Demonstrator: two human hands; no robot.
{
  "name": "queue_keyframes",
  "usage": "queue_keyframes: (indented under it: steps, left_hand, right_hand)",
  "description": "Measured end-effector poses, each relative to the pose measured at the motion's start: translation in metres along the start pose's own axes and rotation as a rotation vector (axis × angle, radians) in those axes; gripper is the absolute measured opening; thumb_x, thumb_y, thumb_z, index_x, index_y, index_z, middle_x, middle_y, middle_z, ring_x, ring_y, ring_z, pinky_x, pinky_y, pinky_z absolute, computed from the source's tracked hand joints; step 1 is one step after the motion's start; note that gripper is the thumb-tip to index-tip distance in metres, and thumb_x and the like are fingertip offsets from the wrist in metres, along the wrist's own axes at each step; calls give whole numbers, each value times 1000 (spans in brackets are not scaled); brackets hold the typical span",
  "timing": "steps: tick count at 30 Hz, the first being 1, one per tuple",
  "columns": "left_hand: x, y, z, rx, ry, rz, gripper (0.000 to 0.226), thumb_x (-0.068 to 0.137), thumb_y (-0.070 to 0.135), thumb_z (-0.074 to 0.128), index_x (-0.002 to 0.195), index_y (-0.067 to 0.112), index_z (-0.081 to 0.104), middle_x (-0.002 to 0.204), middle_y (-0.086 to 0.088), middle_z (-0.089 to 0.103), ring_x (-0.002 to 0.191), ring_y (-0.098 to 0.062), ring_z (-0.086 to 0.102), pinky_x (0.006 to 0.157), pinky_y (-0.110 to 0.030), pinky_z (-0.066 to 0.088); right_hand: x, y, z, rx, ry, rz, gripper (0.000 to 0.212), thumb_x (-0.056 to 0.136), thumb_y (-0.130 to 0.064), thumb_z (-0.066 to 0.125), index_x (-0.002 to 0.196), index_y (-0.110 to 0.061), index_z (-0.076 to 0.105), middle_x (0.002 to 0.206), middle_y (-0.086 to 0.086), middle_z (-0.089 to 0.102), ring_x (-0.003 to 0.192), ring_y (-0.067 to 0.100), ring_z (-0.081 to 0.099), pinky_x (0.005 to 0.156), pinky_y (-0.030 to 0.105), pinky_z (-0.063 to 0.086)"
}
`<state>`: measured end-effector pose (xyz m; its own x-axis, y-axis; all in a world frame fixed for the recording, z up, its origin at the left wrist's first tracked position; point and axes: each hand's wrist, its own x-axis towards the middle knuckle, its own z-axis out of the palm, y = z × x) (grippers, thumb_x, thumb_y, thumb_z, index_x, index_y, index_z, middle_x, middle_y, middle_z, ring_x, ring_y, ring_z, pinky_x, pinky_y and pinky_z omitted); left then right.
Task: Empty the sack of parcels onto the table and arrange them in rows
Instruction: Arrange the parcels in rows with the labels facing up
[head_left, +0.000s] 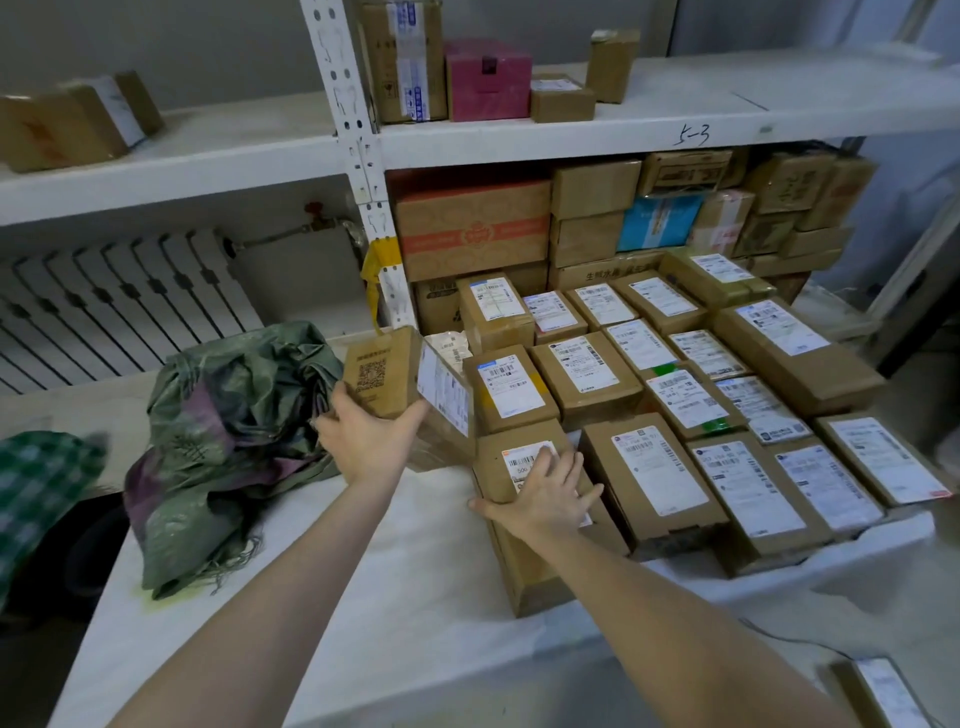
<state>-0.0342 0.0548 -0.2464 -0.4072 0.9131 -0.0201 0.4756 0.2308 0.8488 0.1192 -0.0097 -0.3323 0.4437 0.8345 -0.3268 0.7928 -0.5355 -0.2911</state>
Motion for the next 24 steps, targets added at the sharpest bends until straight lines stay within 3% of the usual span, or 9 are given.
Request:
queue_keyframes:
  steps: [4, 9, 13, 20, 22, 24]
  left_hand:
    - [-3, 2, 3, 12, -29, 28, 103, 63, 43, 81, 148, 18, 28, 137, -16, 32, 128, -34, 34, 105, -41, 35]
    - [1, 3, 9, -5, -20, 26, 102, 62, 43, 81, 147, 19, 30, 135, -15, 33, 127, -35, 35, 107, -44, 37]
    - [1, 12, 11, -47, -29, 34, 101, 63, 43, 82, 147, 21, 30, 135, -14, 33, 128, -32, 34, 105, -41, 36]
    - [-6, 21, 18, -103, -87, 34, 101, 62, 45, 81, 147, 24, 29, 136, -12, 34, 127, -31, 38, 104, -37, 35]
    - [-9, 23, 21, -107, -99, 39, 99, 63, 43, 82, 146, 24, 31, 136, -11, 35, 126, -30, 39, 104, -38, 35]
    - [-12, 26, 24, -112, -109, 45, 97, 64, 43, 82, 145, 24, 32, 136, -11, 36, 126, -30, 40, 104, -38, 36]
  right_hand:
    - [10, 7, -14, 4, -111, 61, 148, 47, -92, 57, 150, -16, -17, 158, 20, -15, 146, 36, -15, 114, 64, 2]
    - [-7, 1, -2, -48, -148, 40, 154, 48, -82, 70, 146, -18, -30, 156, 25, -15, 146, 41, -11, 113, 63, 8]
    - [-8, -1, 1, -122, -81, 42, 144, 55, -76, 71, 148, -19, -23, 155, 27, -2, 144, 43, 5, 111, 58, 21]
    - [11, 19, -20, 48, 34, 84, 147, 51, -80, 70, 149, -18, -20, 149, 24, 17, 141, 40, 18, 113, 53, 18]
    - [13, 28, -26, 166, 96, 89, 133, 62, -80, 62, 151, -16, -13, 151, 20, 13, 144, 36, 15, 114, 53, 14]
    - [16, 45, -34, 351, 259, 254, 104, 81, -67, 54, 151, -11, 1, 154, 19, 15, 142, 34, 23, 115, 53, 21]
